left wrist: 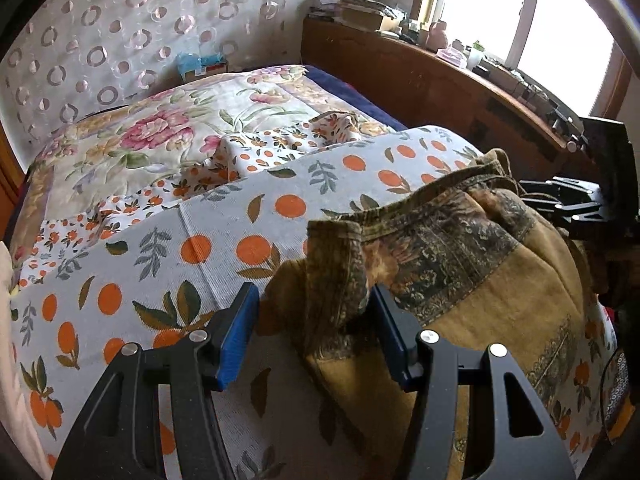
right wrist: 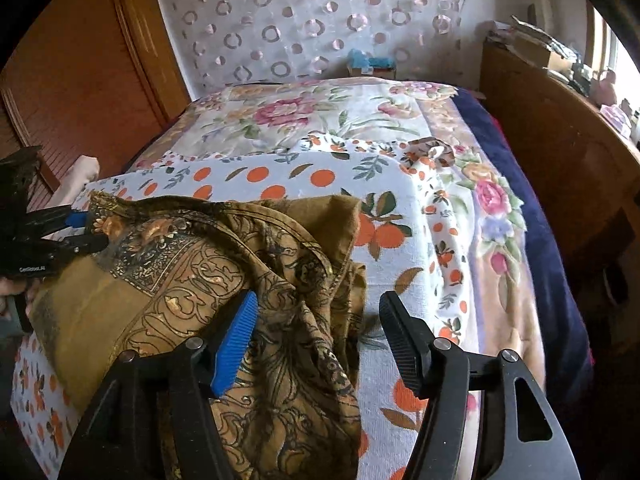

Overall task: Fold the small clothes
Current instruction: 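Lift the folded shirt with both tools off the sheet, then carry the shirt with both tools toward the yellow plush toy by the wardrobe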

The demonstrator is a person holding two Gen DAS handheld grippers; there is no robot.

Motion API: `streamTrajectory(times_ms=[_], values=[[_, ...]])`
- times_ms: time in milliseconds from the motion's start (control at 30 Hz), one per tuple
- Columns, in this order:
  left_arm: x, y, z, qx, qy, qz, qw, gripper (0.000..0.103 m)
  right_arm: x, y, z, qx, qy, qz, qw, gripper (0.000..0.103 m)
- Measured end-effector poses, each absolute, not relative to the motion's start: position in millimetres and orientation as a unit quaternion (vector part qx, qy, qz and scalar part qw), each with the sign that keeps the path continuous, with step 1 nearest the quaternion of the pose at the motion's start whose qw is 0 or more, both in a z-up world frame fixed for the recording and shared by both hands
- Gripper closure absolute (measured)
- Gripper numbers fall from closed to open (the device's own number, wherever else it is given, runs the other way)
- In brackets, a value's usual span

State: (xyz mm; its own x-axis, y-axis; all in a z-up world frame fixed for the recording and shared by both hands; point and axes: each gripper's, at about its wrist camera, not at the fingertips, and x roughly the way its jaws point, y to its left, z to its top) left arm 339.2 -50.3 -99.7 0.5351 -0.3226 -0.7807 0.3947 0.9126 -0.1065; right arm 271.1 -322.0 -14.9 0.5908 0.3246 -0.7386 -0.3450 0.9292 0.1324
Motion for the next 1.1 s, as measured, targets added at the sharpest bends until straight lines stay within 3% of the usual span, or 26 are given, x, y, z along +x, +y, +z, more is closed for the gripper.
streamTrajectory(times_ms=[333,400,433,533,700,1100], values=[[344,-55,-102,0.040,0.436,-0.205,0.875,0.045,280,-316,-25,-0.016,0.411,0.196,0.890,0.038],[345,-56,-101,0.038,0.437,-0.206,0.875,0.046,278,-313,-23,-0.016,0.413,0.203,0.888,0.045],[345,-57,-101,0.038,0.436,-0.207,0.875,0.047,277,-312,-23,-0.013,0.415,0.214,0.884,0.056],[345,-57,-101,0.037,0.433,-0.212,0.875,0.056,277,-310,-24,-0.016,0.415,0.223,0.882,0.068],[346,-54,-100,-0.002,0.444,-0.243,0.863,0.090,275,-318,-23,0.001,0.409,0.239,0.881,0.086],[280,-26,-22,-0.014,0.345,-0.242,0.907,0.093,227,-307,24,0.038,0.290,0.260,0.920,0.092]])
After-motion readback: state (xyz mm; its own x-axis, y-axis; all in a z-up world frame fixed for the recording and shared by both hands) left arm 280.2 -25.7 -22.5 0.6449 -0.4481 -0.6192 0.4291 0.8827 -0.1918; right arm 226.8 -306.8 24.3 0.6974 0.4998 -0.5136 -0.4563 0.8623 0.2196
